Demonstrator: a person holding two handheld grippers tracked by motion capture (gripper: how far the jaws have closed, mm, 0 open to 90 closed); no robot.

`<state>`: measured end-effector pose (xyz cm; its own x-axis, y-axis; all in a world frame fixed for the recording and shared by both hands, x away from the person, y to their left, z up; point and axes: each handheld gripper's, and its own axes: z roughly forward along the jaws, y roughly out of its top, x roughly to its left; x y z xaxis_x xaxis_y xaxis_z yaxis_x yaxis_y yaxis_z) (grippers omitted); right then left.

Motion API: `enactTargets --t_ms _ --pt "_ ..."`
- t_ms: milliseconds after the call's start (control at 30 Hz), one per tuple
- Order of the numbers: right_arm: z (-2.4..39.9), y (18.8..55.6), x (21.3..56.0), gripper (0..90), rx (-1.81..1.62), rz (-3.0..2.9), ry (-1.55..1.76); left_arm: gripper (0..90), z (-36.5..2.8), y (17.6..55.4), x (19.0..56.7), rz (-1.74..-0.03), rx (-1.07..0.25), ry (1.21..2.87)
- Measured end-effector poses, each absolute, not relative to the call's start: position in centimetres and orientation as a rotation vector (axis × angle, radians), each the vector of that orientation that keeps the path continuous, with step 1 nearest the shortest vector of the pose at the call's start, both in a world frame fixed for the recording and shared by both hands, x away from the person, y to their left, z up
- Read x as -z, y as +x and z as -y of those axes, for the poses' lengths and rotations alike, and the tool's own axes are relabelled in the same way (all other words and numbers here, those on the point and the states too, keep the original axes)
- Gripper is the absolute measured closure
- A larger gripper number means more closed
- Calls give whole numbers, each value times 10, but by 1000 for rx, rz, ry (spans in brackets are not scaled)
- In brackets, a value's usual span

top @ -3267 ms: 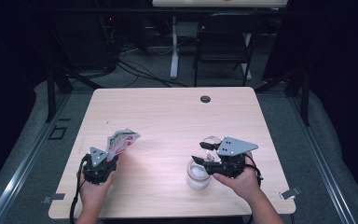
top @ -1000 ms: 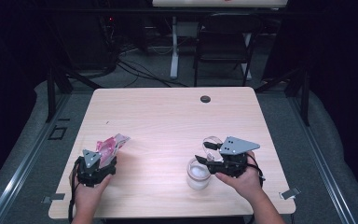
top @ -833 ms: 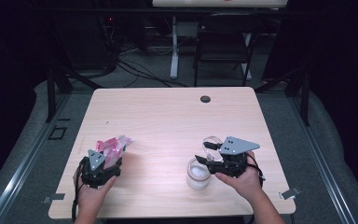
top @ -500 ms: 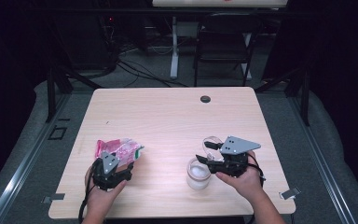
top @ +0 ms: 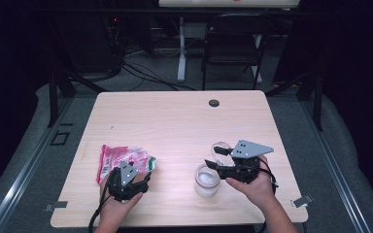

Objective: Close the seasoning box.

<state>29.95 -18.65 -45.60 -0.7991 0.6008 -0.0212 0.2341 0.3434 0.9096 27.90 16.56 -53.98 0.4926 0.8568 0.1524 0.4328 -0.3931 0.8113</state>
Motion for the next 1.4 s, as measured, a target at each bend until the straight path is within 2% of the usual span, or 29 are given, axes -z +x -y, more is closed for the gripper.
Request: enactTargets --t_ms 200,367,1033,1133,1233,1400 --pt "187 299 454 446 -1448 -2254 749 317 -160 277 540 -1025 -725 2023" --pt "189 297 451 395 -1433 -2210 762 314 -155 276 541 -1008 -708 2037" --pt "199 296 441 407 -1502 -2161 843 320 -152 275 541 -1003 -707 2042" --pt "202 295 437 401 -1493 -2156 835 320 -152 275 541 -1005 -706 2037" --pt "205 294 433 354 -1472 -2144 851 317 -151 275 540 -1001 -703 2040" --pt "214 295 429 348 -1457 -2117 875 312 -151 275 540 -1002 -701 2037"
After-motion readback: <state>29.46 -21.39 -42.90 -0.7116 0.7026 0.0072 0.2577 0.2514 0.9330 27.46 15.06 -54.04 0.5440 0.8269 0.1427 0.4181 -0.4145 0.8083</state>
